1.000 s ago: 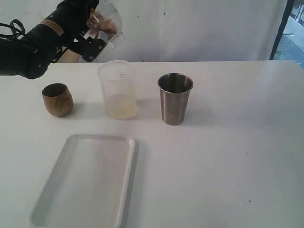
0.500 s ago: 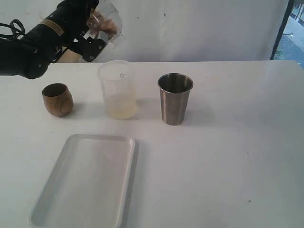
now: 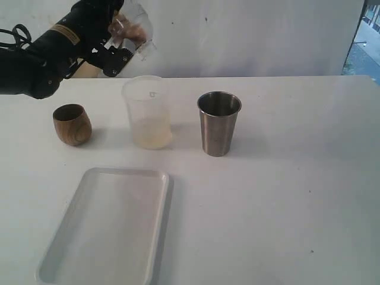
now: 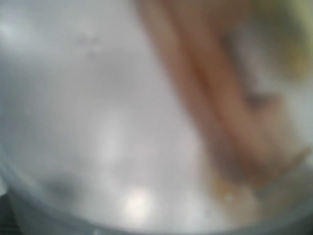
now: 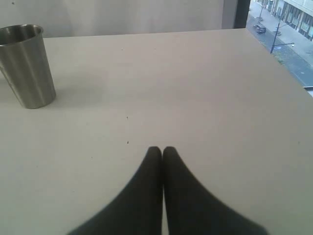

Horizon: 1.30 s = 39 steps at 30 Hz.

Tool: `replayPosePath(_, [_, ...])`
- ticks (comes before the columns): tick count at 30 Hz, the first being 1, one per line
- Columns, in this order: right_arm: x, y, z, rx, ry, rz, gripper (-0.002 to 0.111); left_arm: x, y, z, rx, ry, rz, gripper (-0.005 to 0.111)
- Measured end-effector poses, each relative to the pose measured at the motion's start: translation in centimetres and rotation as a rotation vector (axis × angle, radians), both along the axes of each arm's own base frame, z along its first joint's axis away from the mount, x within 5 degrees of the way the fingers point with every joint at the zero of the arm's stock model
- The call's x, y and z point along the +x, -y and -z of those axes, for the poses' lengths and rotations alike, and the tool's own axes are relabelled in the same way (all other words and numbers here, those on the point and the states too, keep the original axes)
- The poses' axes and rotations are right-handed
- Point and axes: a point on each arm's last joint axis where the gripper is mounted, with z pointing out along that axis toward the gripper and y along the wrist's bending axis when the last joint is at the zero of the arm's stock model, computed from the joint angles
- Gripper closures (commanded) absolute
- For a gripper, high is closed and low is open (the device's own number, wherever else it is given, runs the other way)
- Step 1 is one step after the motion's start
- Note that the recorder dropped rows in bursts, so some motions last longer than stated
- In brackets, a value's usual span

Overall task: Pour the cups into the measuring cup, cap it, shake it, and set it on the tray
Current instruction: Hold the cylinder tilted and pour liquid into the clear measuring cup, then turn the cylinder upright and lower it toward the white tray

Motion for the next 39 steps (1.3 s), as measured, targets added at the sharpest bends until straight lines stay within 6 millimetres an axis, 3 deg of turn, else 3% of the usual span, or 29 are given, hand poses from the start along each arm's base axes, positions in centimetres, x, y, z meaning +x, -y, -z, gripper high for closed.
replayPosePath(11, [0.0,0.0,0.0,0.0,0.0,0.0,0.108,-0.2,-0.8,1.0,-0.081,-0.051,-0.06,0.107])
replayPosePath(19, [0.0,0.0,0.0,0.0,0.0,0.0,0.108,-0.1,-1.6,0.4,-0.409,-0.088,-0.07,0.107])
replayPosePath(33, [0.0,0.0,0.0,0.0,0.0,0.0,0.108,-2.2,-3.4,-4.5,-1.587,-0.522,0.021,0.107])
replayPosePath(39, [0.0,0.0,0.0,0.0,0.0,0.0,0.108,-4.4,-3.6,-7.8,-1.925,-0.698,0.072,0.107])
